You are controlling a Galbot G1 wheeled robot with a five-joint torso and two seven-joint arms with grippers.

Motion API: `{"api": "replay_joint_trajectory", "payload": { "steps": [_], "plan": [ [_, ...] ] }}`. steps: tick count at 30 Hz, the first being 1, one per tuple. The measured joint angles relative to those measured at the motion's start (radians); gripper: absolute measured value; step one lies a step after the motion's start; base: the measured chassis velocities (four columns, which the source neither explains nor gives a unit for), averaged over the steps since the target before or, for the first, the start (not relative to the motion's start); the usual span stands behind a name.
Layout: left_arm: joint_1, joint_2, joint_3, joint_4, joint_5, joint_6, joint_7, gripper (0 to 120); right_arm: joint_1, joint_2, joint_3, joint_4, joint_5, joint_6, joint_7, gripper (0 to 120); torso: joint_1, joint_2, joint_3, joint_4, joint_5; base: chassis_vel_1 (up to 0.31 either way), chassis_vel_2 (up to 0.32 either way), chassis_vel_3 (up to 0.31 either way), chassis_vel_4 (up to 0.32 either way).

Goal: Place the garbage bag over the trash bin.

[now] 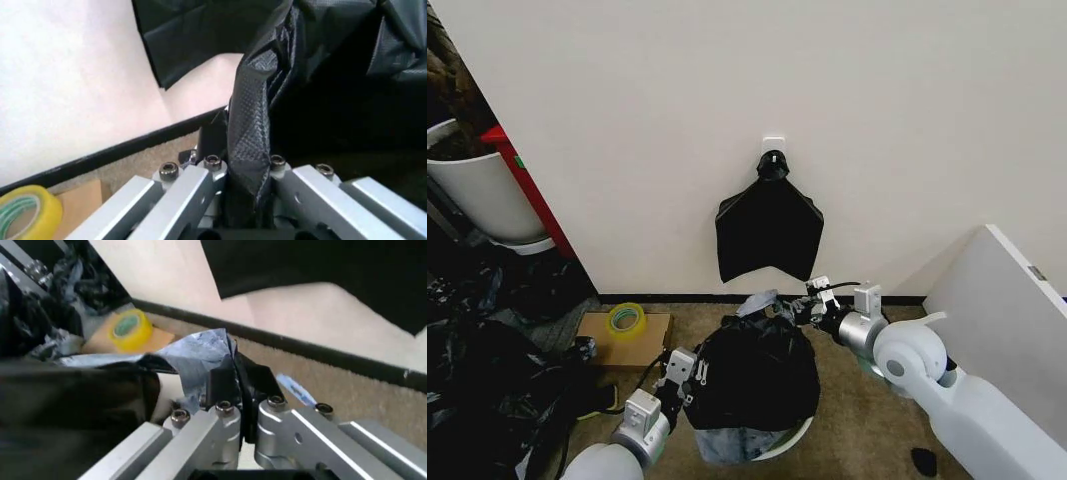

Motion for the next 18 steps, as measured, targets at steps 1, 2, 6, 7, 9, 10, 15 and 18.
{"api": "replay_joint_trajectory", "payload": {
  "steps": [1,2,6,7,9,10,15,18],
  "plan": [
    [0.0,0.0,-0.001,0.0,-0.001,-0.002,0.001,1,-0.009,-0.003,0.003,0.0,0.0,-0.002,-0.004,0,0.0,0.0,0.0,-0.0001,0.0,0.0,0.0,0.0,0.0],
    [0.0,0.001,-0.003,0.001,-0.004,-0.004,0.002,1,-0.016,-0.005,0.009,0.001,0.001,-0.003,-0.005,0,0.0,0.0,0.0,0.0,0.0001,0.0,0.0,0.0,0.0],
    [-0.012,0.0,-0.007,0.016,-0.039,-0.005,-0.001,1,-0.048,-0.016,0.043,0.011,0.009,-0.006,-0.005,0,0.0,0.0,0.0,0.0,0.0,0.0,0.0,0.0,0.0],
    [-0.012,0.0,-0.007,0.016,-0.039,-0.005,-0.001,1,-0.048,-0.016,0.043,0.011,0.009,-0.006,-0.005,0,0.0,0.0,0.0,0.0,0.0,0.0,0.0,0.0,0.0],
    [-0.026,-0.002,-0.008,0.03,-0.068,0.0,-0.012,1,-0.066,-0.025,0.073,0.013,0.017,-0.006,-0.004,0,0.0,0.0,0.0,-0.0001,-0.0001,0.0,0.0,0.0,0.0],
    [-0.026,-0.002,-0.008,0.03,-0.068,0.0,-0.012,1,-0.066,-0.025,0.073,0.013,0.017,-0.006,-0.004,0,0.0,0.0,0.0,-0.0001,-0.0001,0.0,0.0,0.0,0.0],
    [-0.035,-0.001,-0.01,0.041,-0.107,0.012,-0.029,1,-0.081,-0.025,0.095,0.028,0.028,-0.001,0.019,0,0.0,0.0,0.0,0.0,0.0001,0.0,0.0,0.0,0.0],
    [-0.035,-0.003,-0.01,0.044,-0.118,0.016,-0.033,1,-0.09,-0.003,0.12,0.048,0.052,0.013,0.064,5,0.0,0.0,0.0,0.0001,-0.0001,0.0,0.0,0.0,0.0]
  ]
}}
